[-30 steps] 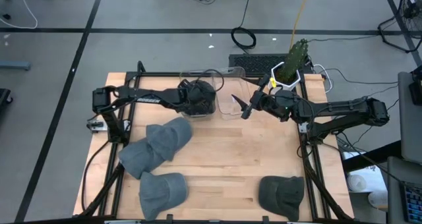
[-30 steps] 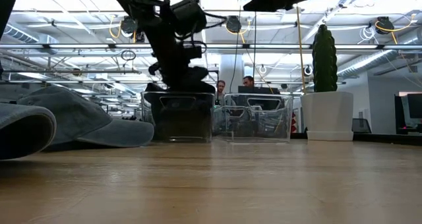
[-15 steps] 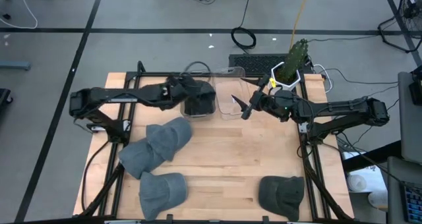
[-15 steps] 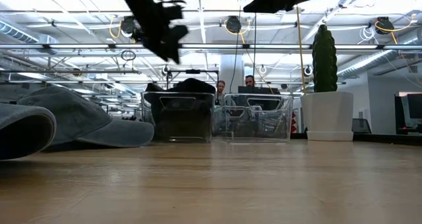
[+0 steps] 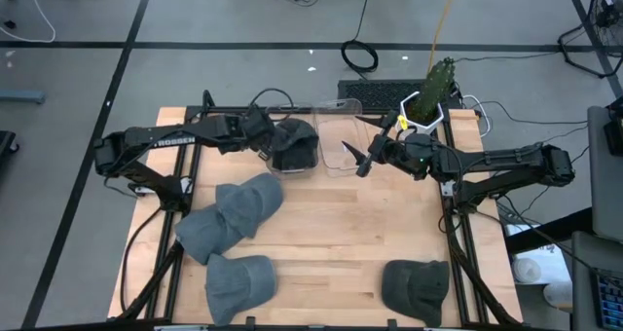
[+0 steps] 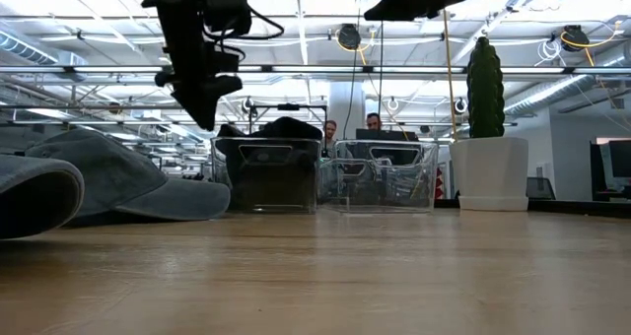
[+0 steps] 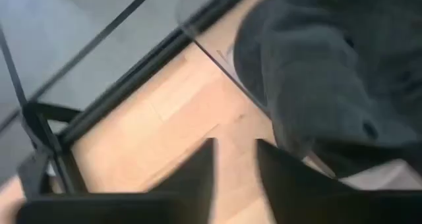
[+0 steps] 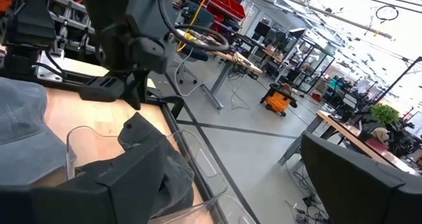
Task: Pick & Place hat
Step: Put the top black cap into the left transparent bin
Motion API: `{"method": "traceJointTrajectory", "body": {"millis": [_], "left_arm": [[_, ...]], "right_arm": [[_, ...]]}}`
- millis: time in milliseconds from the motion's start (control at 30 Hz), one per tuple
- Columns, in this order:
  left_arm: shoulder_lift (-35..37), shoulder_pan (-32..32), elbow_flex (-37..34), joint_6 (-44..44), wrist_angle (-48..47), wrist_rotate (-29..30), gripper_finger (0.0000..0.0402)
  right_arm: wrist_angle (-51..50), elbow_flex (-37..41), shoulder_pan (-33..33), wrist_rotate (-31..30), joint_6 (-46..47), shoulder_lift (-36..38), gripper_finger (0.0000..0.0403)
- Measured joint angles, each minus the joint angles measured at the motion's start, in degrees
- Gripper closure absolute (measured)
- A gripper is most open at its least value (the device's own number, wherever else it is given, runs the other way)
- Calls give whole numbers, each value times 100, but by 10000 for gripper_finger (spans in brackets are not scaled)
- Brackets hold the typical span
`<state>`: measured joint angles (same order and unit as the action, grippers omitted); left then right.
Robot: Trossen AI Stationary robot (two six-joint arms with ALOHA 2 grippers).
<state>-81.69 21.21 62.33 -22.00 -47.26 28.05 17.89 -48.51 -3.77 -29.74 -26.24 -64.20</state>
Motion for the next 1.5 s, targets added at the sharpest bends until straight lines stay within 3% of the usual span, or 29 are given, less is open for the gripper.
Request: {"method": "traceJointTrajectory", "body": {"millis": [67,100,267,367,967,1233,1500], "left_arm": [[7,61,0,360,67,66,371],[40,132,0,457,85,81,383],[269,505,2,967,290,-655,395],[277,596,2,1103,500,-998,396],[-528,440,2,836,482,-1357,400],[-557,317,2,1080,815,-2086,400],[-717,310,-17,1185,842,-2160,400]], "right_arm": [[-15,0,0,0,5,0,67],[-19,0,0,0,5,0,67],[-67,0,0,0,4,0,67],[-80,0,0,0,0,0,67],[-107,0,2,0,0,0,67],[-107,0,2,0,5,0,67],[-107,0,0,0,5,0,67]]}}
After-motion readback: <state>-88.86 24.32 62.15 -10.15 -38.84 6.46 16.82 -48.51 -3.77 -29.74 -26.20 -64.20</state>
